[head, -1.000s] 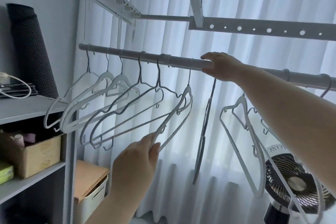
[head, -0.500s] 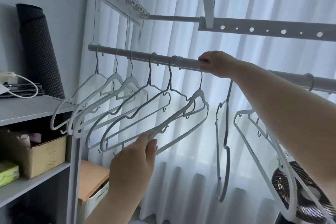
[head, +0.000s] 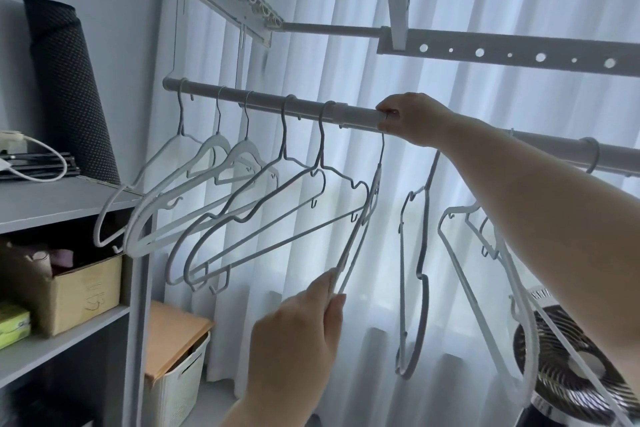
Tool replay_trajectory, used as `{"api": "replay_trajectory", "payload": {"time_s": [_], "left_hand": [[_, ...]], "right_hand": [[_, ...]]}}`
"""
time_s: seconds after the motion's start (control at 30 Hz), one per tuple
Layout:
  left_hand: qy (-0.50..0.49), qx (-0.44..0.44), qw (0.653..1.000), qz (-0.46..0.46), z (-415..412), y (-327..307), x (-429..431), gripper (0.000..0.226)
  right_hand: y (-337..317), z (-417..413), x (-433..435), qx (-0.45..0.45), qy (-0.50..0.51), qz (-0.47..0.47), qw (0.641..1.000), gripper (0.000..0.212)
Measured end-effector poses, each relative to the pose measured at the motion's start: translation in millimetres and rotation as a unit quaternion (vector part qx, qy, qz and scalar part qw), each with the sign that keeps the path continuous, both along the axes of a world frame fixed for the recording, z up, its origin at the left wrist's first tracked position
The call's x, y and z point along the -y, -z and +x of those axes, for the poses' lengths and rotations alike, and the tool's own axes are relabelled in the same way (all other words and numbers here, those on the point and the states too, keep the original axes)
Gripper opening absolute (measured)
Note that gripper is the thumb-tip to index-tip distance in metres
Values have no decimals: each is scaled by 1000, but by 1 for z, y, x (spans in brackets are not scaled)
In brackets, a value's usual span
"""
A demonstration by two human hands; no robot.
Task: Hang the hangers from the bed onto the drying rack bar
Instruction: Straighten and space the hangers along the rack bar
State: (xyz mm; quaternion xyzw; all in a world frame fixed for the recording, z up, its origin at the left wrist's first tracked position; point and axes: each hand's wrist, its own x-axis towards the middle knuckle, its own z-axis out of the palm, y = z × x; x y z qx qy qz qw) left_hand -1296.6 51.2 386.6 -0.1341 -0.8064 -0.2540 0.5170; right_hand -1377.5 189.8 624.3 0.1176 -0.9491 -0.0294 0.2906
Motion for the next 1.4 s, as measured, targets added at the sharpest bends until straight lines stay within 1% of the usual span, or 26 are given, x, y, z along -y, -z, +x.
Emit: {"api": "replay_trajectory", "payload": {"time_s": [0.03,0.17,0.3,0.4,0.47,0.57,0.67,0.8,0.87,0.97,1.07,1.2,1.27,1.4], "left_hand": [[-2,-1,1000,-4,0,1,-2,41],[-7,-11,1000,-13,2,1,-7,36],[-14,-17,1000,-17,2,2,-9,39],[2,-9,1000,-17,2,2,-8,53],[29,18,999,-12,7,-2,-5,63],[68,57,996,12,15,-13,4,66],[68,35,996,34,15,-20,20,66],[53,-58,995,53,7,-26,47,67],[43,-82,994,64,5,-31,62,67],[21,-78,993,89,0,-33,84,66],[-11,-54,994,90,-9,-28,98,62],[-16,-55,997,60,-13,-20,102,73],[-9,-55,996,65,-13,-20,101,69],[-27,-25,998,60,-13,-19,101,41]], "right_hand": [[0,1,0,0,0,-2,1000,30],[1,3,0,-2,0,-4,1000,30],[2,4,0,-3,1,-7,1000,31],[2,6,0,-5,3,-7,1000,31],[2,7,0,-6,3,-10,1000,31],[4,6,1,-5,4,-13,1000,31],[3,5,1,-6,1,-20,1000,36],[0,3,2,-1,-14,-43,999,45],[-2,3,6,-3,-24,-47,999,46],[-3,0,17,-12,-36,-41,998,46],[-4,-4,32,-17,-42,-30,999,46],[-2,-12,48,-5,-29,-14,999,44],[-2,-15,52,-3,-17,-12,1000,44],[-1,-18,53,0,7,-21,1000,47]]}}
